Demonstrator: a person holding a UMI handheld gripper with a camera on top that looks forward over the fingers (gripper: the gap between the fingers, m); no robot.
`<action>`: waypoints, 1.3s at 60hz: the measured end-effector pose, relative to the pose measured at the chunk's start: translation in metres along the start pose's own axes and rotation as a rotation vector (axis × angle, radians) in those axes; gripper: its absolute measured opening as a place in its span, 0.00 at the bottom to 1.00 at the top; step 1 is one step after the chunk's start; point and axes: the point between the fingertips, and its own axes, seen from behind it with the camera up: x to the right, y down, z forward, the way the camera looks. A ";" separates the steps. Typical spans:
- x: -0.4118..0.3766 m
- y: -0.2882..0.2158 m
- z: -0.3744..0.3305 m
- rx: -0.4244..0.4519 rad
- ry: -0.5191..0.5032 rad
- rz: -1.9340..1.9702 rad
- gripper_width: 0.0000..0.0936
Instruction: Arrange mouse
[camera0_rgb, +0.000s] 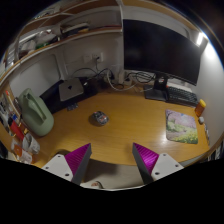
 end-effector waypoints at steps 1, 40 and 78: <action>-0.004 0.000 0.002 -0.002 -0.001 0.000 0.91; -0.062 -0.037 0.145 0.101 0.132 0.043 0.91; -0.021 -0.079 0.261 0.115 0.213 0.061 0.92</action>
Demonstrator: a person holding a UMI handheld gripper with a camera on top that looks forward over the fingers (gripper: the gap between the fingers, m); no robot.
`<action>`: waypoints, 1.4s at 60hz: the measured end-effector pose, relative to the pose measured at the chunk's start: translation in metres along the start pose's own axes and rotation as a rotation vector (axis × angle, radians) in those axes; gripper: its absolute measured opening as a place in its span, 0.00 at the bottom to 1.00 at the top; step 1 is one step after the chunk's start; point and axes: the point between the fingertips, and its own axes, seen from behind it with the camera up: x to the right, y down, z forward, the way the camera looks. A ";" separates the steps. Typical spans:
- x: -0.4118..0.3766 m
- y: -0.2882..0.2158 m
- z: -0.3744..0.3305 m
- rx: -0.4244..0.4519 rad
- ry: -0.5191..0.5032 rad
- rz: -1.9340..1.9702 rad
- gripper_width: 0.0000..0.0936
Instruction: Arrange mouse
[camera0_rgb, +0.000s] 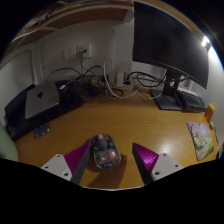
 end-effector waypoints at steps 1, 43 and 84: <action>0.001 -0.002 0.003 0.000 0.004 0.001 0.92; 0.022 -0.068 -0.039 0.044 -0.054 0.021 0.35; 0.446 -0.006 -0.004 -0.054 0.076 0.077 0.35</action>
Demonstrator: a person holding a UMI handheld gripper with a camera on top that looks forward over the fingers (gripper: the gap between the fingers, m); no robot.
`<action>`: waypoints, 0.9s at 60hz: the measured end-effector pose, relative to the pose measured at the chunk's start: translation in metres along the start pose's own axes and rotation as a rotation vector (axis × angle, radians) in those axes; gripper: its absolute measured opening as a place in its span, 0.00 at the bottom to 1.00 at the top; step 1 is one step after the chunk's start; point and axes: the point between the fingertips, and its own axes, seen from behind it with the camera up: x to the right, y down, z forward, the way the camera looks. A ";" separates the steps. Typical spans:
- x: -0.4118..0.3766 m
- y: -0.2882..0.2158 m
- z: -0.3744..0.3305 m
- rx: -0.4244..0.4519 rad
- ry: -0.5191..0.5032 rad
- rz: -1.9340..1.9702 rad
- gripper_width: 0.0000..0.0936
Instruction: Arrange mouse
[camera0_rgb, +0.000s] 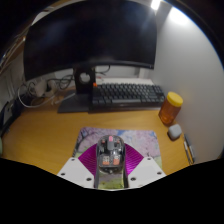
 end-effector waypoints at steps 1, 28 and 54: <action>0.003 0.006 0.004 -0.009 -0.001 0.001 0.35; 0.009 0.022 -0.014 -0.045 -0.041 0.072 0.92; -0.091 0.017 -0.218 -0.069 -0.121 -0.007 0.91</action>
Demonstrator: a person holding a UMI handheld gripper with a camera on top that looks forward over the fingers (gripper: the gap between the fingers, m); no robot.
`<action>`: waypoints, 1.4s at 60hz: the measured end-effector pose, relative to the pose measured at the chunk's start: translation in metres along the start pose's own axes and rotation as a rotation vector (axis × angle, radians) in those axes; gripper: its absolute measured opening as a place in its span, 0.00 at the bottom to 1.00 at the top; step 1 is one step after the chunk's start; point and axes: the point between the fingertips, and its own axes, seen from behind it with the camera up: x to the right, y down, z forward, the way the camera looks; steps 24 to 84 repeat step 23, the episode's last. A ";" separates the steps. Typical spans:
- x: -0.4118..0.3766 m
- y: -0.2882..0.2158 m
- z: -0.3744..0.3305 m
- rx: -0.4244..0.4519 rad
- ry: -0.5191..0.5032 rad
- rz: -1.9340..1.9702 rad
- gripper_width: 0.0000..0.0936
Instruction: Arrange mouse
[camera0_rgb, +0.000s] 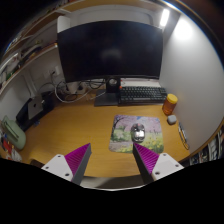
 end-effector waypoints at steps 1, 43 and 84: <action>-0.003 0.000 -0.003 -0.003 -0.001 0.002 0.91; -0.031 0.009 -0.020 0.005 -0.015 -0.042 0.92; -0.031 0.009 -0.020 0.005 -0.015 -0.042 0.92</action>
